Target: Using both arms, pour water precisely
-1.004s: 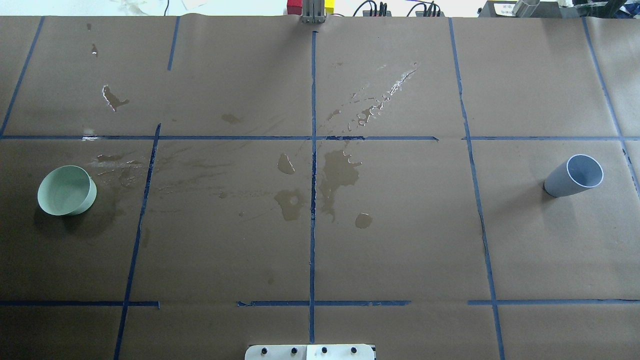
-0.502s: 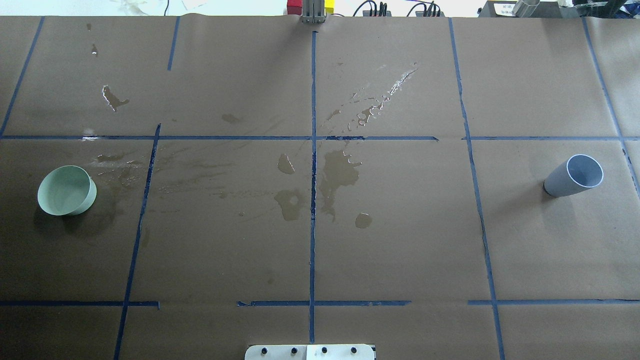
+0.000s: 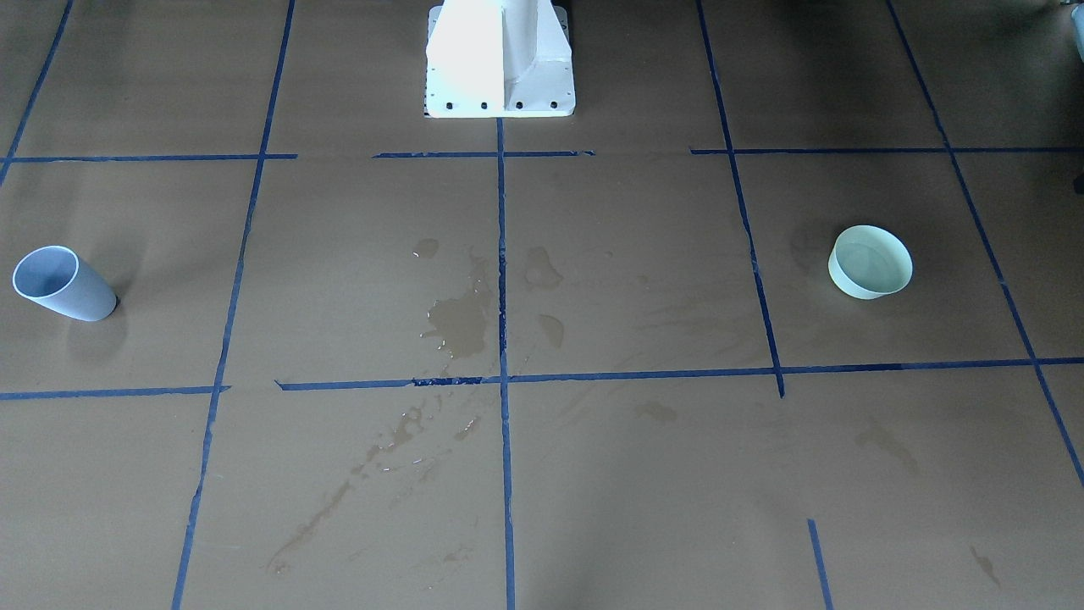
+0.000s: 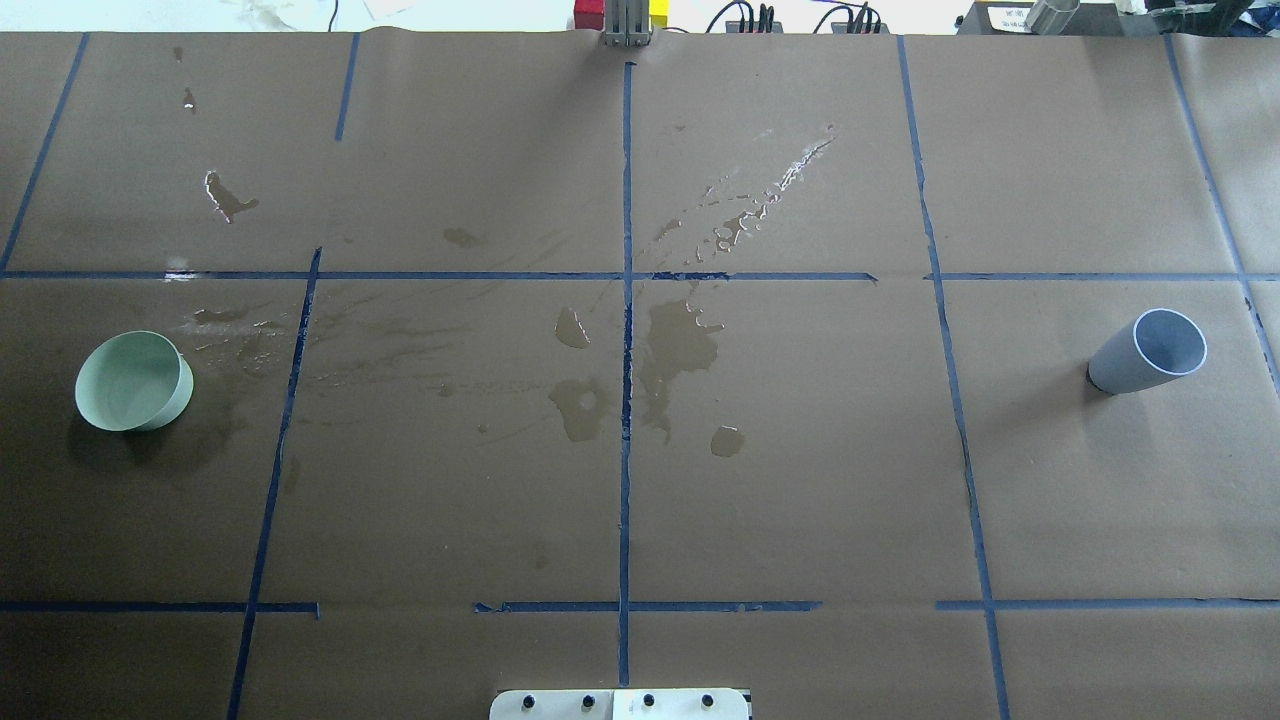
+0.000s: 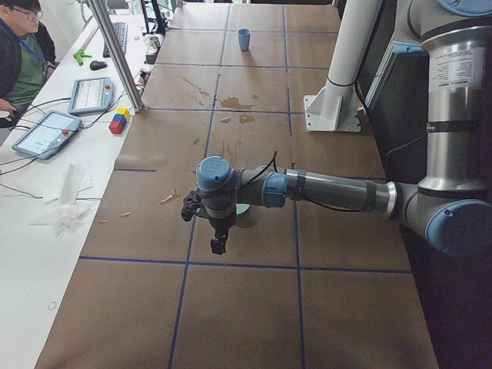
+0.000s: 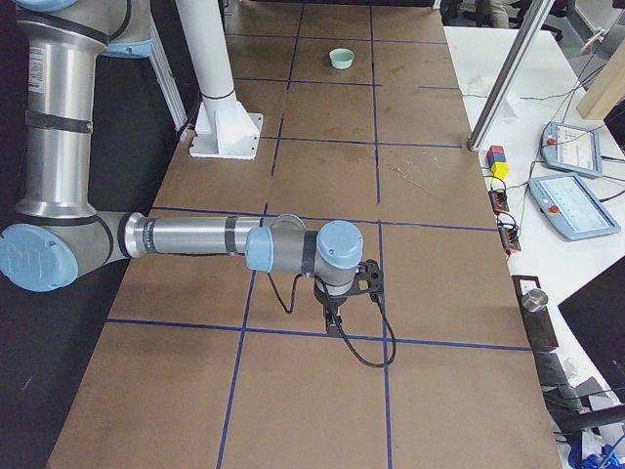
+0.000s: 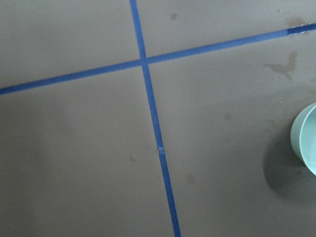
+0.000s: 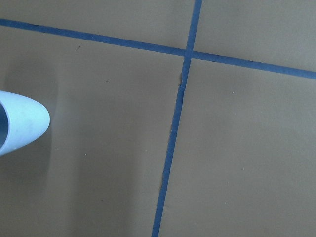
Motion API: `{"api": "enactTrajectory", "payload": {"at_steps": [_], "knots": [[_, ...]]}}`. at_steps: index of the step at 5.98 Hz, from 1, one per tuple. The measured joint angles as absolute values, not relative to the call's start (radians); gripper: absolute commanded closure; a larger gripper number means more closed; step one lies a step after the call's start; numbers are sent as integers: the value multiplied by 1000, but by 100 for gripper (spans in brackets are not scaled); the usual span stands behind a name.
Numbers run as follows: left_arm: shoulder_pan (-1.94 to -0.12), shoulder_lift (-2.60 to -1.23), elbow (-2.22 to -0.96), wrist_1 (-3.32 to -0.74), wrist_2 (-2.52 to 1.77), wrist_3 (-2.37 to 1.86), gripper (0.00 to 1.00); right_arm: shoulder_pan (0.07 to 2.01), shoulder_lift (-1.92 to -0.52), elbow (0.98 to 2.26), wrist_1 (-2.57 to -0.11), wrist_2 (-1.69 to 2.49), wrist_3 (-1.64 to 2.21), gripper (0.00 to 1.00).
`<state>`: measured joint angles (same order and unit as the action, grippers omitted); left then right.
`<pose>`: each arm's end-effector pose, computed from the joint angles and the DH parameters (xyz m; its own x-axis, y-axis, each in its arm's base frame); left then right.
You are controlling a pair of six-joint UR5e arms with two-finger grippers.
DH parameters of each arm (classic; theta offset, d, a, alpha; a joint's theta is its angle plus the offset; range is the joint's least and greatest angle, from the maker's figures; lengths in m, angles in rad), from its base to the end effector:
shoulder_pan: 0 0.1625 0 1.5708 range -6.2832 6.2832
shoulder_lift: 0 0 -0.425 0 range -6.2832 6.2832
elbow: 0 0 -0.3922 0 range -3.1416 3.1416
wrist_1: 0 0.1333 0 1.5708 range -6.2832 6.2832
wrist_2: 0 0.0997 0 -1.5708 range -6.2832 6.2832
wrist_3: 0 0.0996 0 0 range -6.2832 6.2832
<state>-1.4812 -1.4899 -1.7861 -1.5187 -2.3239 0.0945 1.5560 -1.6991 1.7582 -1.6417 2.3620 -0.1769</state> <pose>-0.0238 -0.4636 0.5978 0.7100 0.2144 -0.6708 -0.1569 0.9767 0.1462 0.0560 -0.4369 0.6320 0.6895 -0.1779 0.7021 0.1383 0.9839 0.1135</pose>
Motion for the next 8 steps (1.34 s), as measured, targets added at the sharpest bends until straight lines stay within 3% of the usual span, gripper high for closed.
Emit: {"api": "enactTrajectory", "payload": {"at_steps": [5,8], "knots": [[-1450,-1510,-1788,-1656,-2333,23,0,1550,-1696,1797,-1642,2370,-137,0],[-1266,-1458,-1710,-2065,-2321,-498,0,1542,-1697,1798,-1643,2377,-131,0]]}}
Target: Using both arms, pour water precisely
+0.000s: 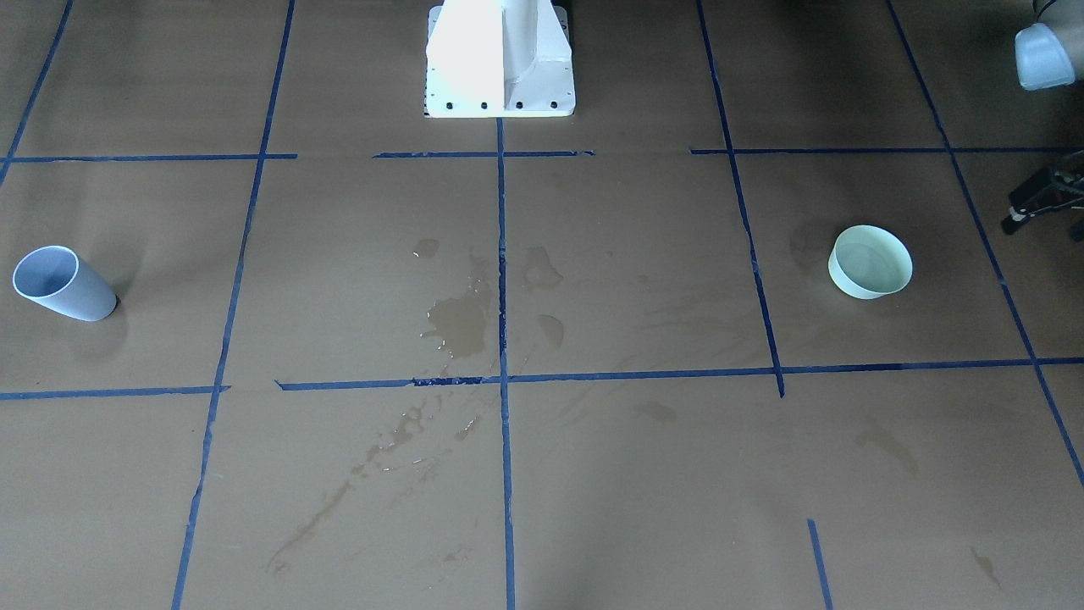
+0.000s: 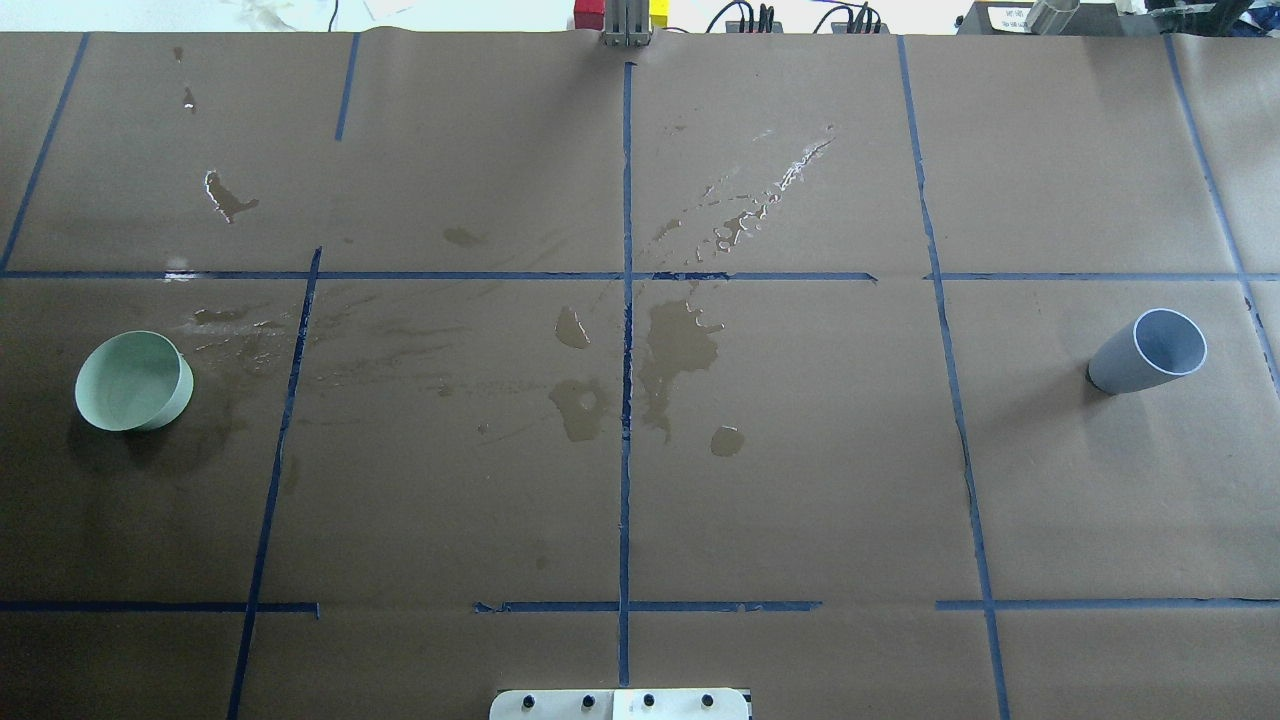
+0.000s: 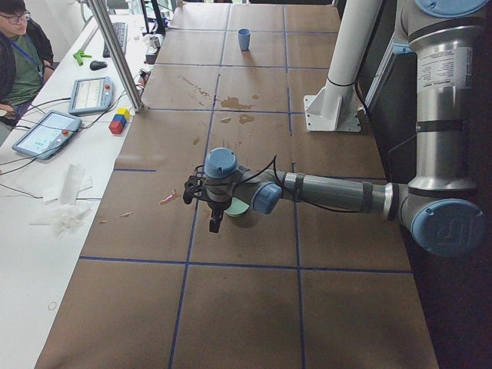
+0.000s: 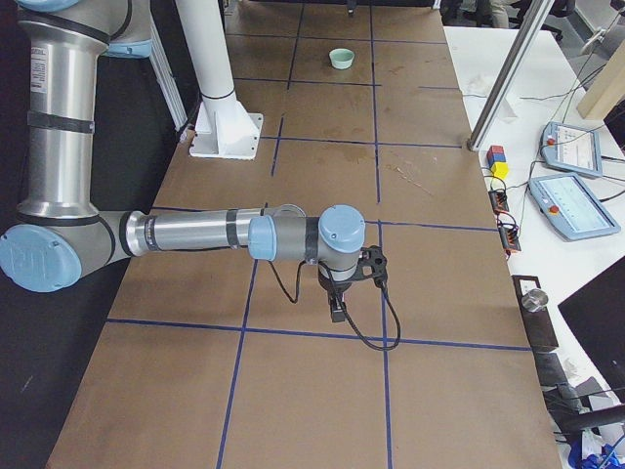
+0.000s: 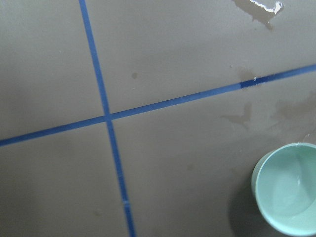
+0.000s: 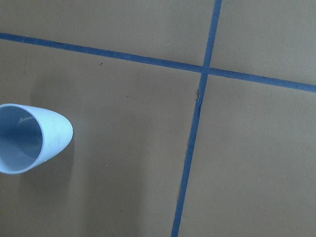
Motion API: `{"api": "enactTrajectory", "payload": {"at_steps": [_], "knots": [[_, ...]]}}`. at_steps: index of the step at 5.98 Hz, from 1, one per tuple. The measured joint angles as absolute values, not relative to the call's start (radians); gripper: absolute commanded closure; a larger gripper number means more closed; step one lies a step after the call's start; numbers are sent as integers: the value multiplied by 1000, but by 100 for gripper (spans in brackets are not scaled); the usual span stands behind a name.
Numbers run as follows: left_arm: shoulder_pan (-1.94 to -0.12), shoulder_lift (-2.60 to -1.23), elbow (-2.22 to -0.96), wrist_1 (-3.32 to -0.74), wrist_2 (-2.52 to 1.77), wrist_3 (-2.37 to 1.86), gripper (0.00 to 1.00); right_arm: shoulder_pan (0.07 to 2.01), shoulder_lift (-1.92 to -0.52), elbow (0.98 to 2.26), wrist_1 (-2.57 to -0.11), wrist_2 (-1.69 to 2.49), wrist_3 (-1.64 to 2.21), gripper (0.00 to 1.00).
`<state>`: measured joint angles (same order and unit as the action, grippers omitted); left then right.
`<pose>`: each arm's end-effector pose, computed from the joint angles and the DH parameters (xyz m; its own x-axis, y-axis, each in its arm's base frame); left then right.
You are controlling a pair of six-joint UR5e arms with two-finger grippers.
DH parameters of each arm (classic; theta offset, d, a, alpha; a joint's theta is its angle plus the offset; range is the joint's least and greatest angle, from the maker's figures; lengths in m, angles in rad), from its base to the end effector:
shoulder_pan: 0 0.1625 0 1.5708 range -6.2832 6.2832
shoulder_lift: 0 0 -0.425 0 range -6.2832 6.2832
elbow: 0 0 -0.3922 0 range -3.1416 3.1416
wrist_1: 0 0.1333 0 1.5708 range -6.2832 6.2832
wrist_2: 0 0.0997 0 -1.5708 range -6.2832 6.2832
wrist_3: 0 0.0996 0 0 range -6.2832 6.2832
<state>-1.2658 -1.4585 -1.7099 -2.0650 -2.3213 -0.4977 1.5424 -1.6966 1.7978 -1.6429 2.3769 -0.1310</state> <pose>0.0779 -0.4652 0.5879 0.6477 0.0825 -0.7574 0.0555 0.9864 0.1550 0.0490 -0.4401 0.6105 0.6818 -0.1708 0.7113 0.1185 0.9853 0.1231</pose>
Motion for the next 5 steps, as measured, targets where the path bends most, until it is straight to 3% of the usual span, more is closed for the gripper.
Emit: {"api": "enactTrajectory", "payload": {"at_steps": [2,4,5], "knots": [[-1088,-1446,-1613,-2387,-2228,-850,0,1542,-1697,1797,-1643,2379,-130,0],[-960,-1445,-1579,-2482,-2130,-997,4,1542,-1697,1796,-1643,2379,-132,0],[-933,-1446,-1569,-2489,-2117,-1010,66,1542,-1697,1795,-1643,2378,-132,0]]}}
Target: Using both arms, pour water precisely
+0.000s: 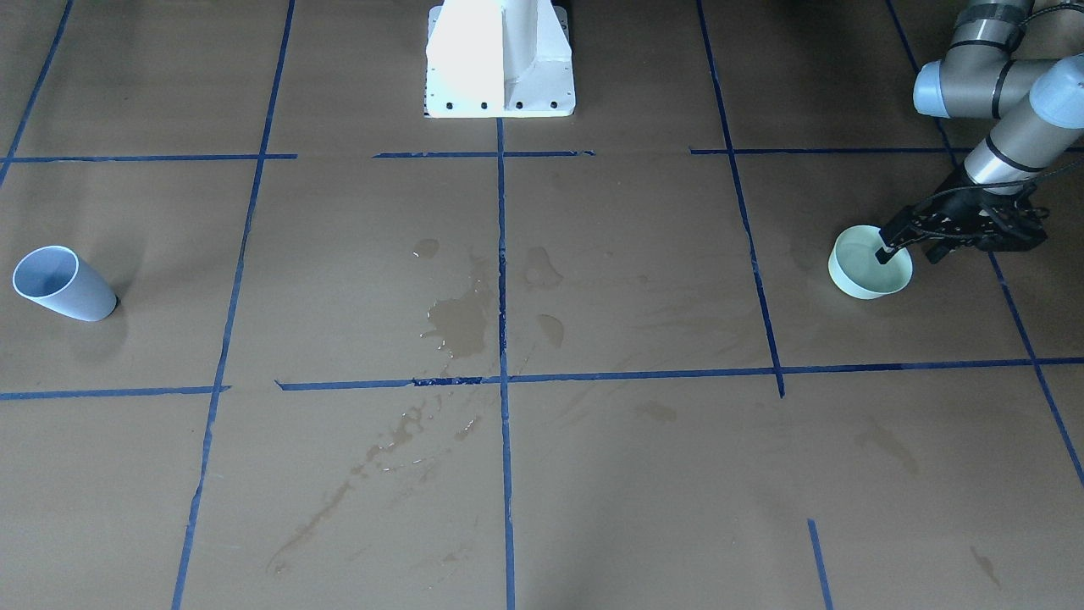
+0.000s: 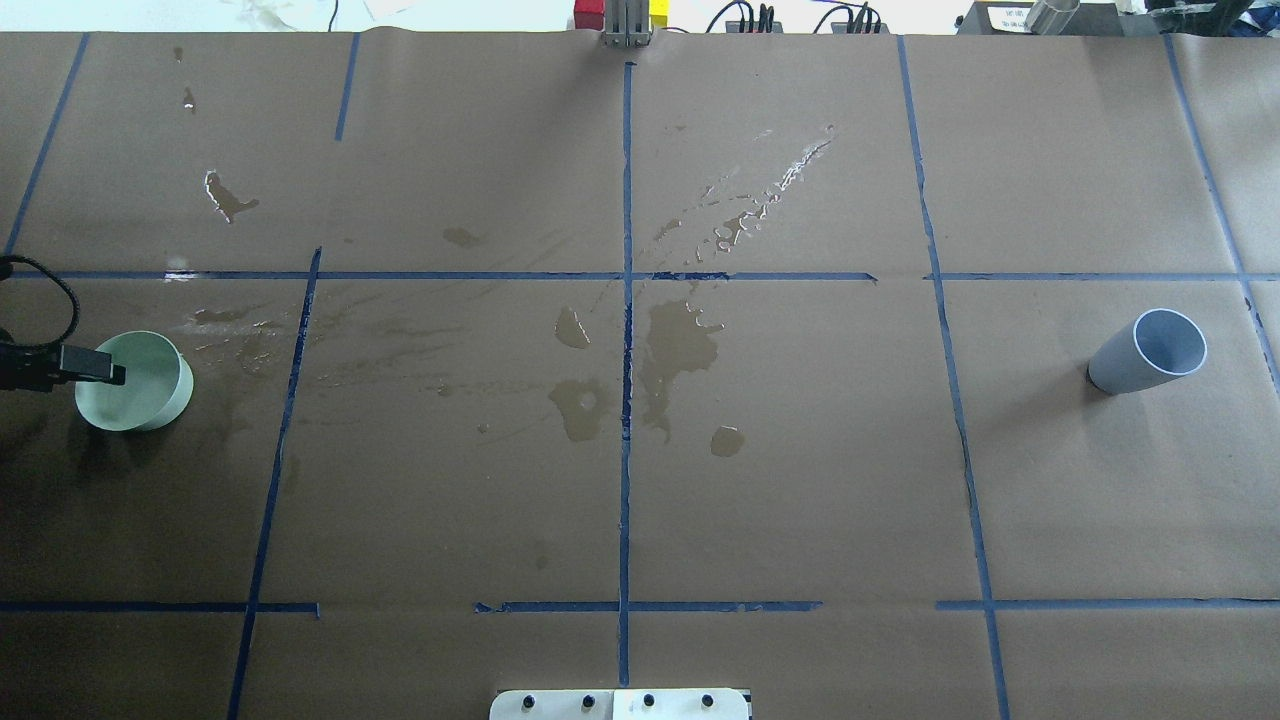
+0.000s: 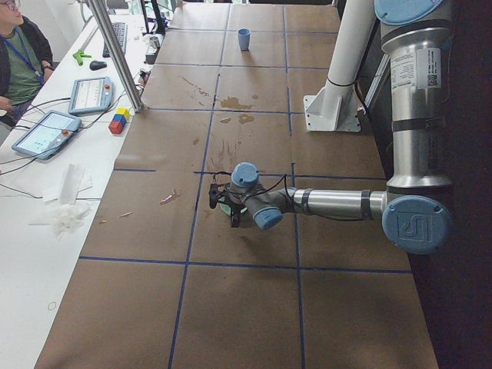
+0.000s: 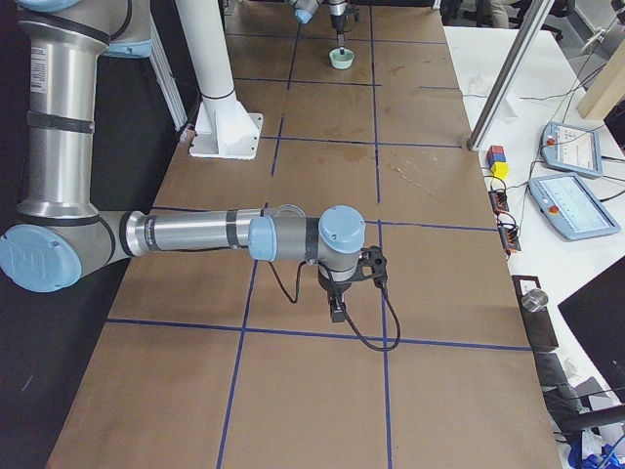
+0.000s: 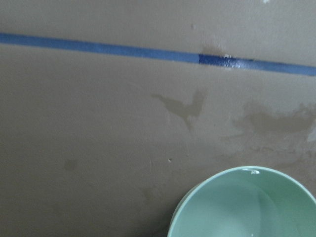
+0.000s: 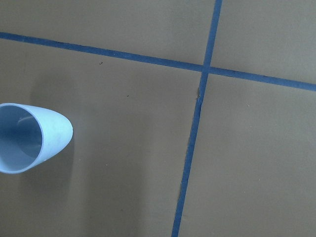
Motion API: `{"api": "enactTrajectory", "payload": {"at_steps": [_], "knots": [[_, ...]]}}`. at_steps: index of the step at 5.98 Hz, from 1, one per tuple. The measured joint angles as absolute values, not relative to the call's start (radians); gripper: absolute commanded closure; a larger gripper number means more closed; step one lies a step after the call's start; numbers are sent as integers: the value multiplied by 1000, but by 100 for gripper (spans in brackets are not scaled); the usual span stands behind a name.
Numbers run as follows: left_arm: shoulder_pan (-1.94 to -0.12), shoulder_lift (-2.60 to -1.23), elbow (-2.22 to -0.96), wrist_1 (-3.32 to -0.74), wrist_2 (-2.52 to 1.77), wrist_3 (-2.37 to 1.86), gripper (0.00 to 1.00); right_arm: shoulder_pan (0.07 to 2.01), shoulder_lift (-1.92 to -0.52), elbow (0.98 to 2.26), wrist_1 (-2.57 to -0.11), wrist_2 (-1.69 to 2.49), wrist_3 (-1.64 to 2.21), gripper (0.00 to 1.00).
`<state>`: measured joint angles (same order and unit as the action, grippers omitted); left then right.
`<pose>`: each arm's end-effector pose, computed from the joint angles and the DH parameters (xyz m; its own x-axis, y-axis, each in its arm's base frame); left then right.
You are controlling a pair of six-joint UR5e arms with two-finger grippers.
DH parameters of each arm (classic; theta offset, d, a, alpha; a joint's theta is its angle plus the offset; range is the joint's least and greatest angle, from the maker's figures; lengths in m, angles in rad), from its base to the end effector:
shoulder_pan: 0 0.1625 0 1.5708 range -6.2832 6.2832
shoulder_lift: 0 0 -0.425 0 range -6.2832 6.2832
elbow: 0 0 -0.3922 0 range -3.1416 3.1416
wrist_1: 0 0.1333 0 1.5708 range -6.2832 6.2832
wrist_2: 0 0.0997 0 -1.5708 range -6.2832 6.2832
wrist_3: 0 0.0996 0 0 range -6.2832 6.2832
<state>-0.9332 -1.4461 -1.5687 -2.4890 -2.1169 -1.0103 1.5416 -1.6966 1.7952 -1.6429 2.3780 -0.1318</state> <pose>0.2123 -0.4237 0.6227 0.6025 -0.0501 -0.7966 0.1729 0.9825 0.0690 0.0485 -0.4401 0.6117 0.6808 -0.1703 0.7124 0.1197 0.9854 0.1212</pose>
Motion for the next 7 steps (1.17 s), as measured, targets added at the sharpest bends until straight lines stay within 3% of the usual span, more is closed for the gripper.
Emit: {"api": "enactTrajectory", "payload": {"at_steps": [1,2,5,7], "knots": [[-916,-1447,-1563,-2489,-2114,-1013,95,1542,-1697,1795,-1643,2378,-132,0],[-909,-1448,-1561,-2486,-2114,-1013,100,1542,-1697,1795,-1643,2378,-132,0],[-908,-1453,-1569,-2467,-2124,-1009,100,1542,-1697,1796,-1643,2378,-132,0],[-912,-1503,-1661,-2328,-2143,-1015,100,1542,-1697,1797,-1643,2378,-132,0]]}}
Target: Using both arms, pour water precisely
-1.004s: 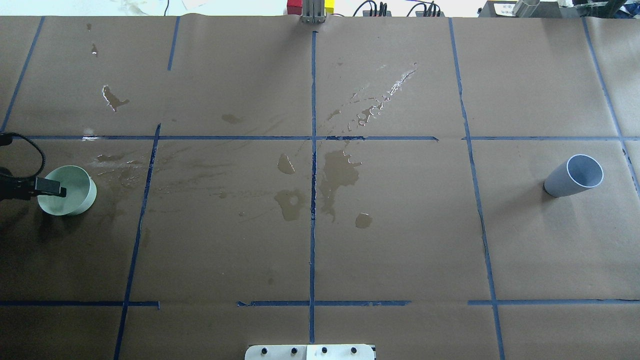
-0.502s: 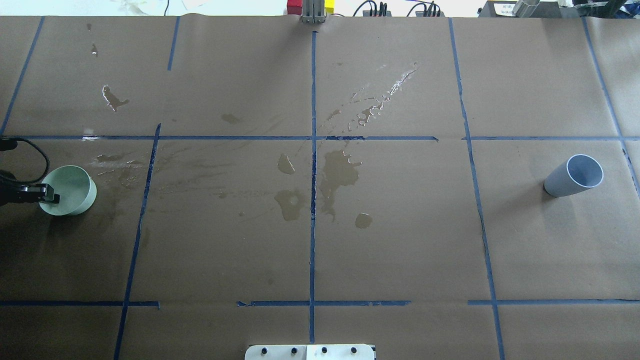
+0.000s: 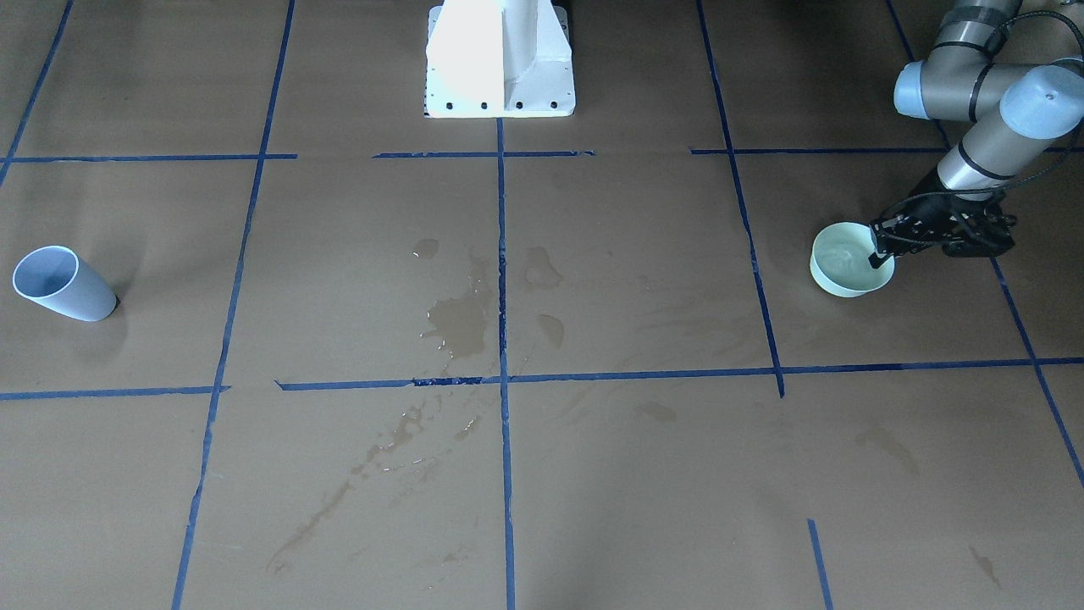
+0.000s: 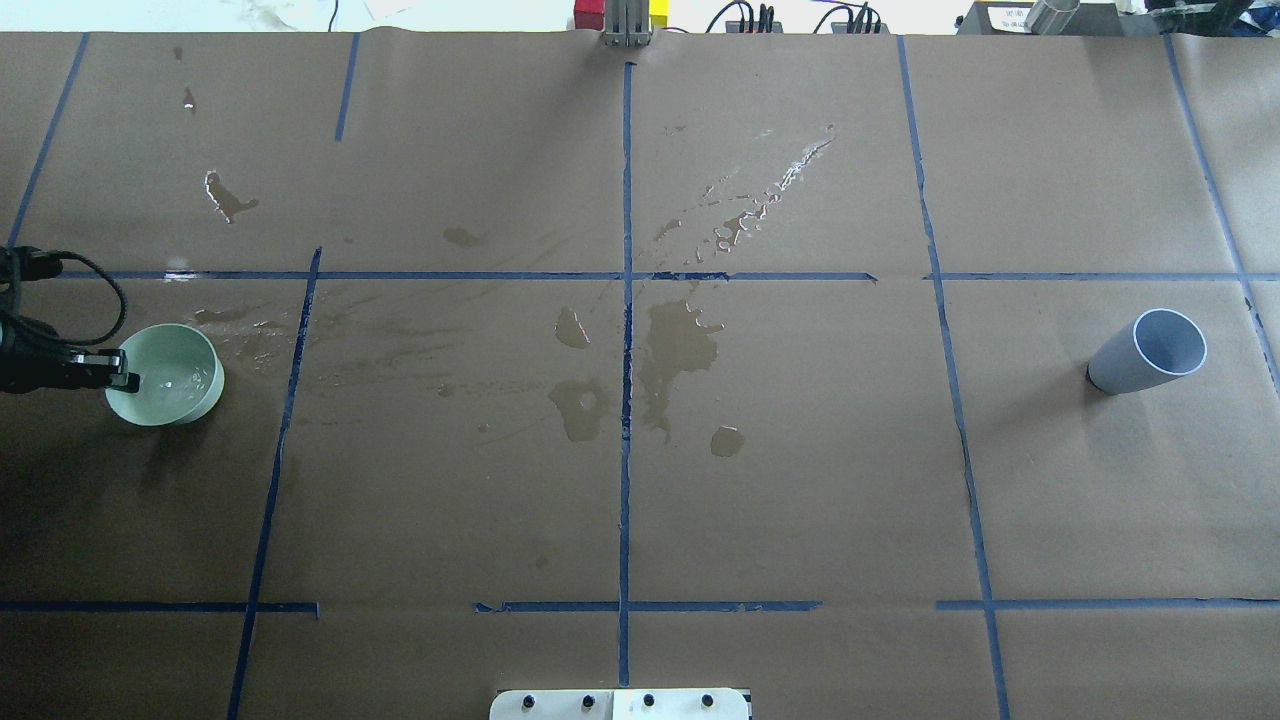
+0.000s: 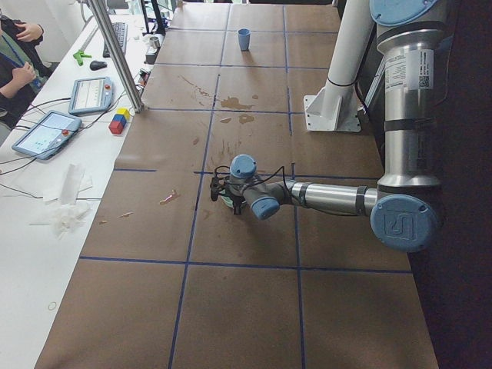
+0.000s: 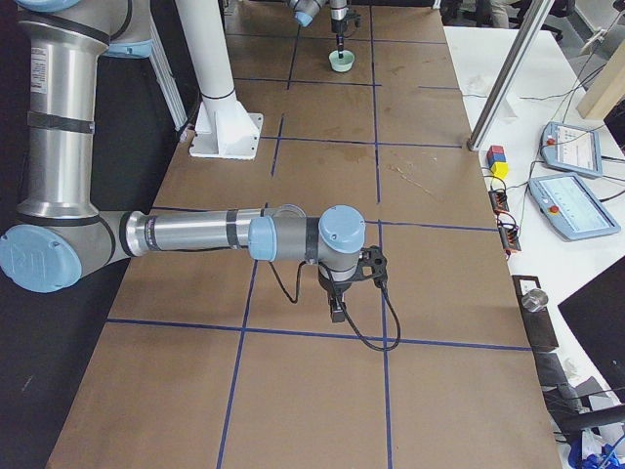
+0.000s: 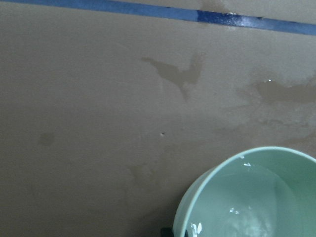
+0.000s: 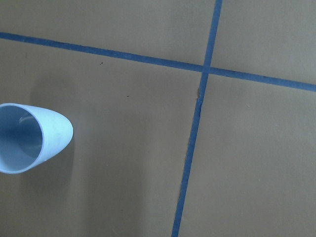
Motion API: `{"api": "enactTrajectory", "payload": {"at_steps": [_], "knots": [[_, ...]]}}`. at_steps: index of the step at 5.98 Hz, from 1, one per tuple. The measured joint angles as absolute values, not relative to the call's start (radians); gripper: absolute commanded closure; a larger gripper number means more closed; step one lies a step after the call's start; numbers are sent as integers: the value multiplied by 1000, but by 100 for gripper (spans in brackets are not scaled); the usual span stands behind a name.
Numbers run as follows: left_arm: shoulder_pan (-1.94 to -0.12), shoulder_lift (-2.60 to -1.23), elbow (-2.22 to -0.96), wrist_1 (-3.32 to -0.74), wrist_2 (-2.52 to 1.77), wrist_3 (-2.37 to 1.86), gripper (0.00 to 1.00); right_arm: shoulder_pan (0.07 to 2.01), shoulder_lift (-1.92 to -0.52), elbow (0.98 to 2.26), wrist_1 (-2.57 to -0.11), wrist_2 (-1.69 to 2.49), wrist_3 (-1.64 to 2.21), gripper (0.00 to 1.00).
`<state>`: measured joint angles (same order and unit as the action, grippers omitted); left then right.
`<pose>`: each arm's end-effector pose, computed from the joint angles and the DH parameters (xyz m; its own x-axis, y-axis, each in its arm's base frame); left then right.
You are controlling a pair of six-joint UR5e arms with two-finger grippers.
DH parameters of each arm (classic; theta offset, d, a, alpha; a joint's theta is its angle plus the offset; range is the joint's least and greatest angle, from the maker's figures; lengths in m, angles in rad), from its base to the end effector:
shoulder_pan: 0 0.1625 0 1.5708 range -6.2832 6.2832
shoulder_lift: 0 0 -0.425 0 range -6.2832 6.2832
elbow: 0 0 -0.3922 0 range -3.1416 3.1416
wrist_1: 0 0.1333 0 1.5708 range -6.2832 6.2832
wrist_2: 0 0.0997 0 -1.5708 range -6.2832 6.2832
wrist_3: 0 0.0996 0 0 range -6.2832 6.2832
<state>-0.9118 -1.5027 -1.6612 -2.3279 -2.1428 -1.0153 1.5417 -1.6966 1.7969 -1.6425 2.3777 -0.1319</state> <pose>0.2391 -0.4384 0.5673 0.5978 -0.0477 -0.8002 0.1372 0.9896 0.0435 0.0486 -0.4401 0.6109 0.6810 -0.1718 0.7118 0.1197 0.9851 0.1233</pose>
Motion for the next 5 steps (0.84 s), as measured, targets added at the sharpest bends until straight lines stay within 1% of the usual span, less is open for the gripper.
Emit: {"api": "enactTrajectory", "payload": {"at_steps": [1,2,3,4,5], "knots": [[-912,-1549,-1745,-2207,-2150,-1020,100,1542,-1697,1797,-1642,2378,-132,0],[-910,-1631,-1809,-2072,-2153,-1044,100,1542,-1697,1798,-1641,2378,-132,0],[-879,-1730,-1833,-1983,-2152,-1119,100,1542,-1697,1798,-1642,2378,-132,0],[-805,-1836,-1826,-1944,-2135,-1228,100,1542,-1697,1798,-1642,2378,-132,0],[-733,-1937,-1791,-1931,-2102,-1318,100,1542,-1697,1798,-1642,2378,-132,0]]}}
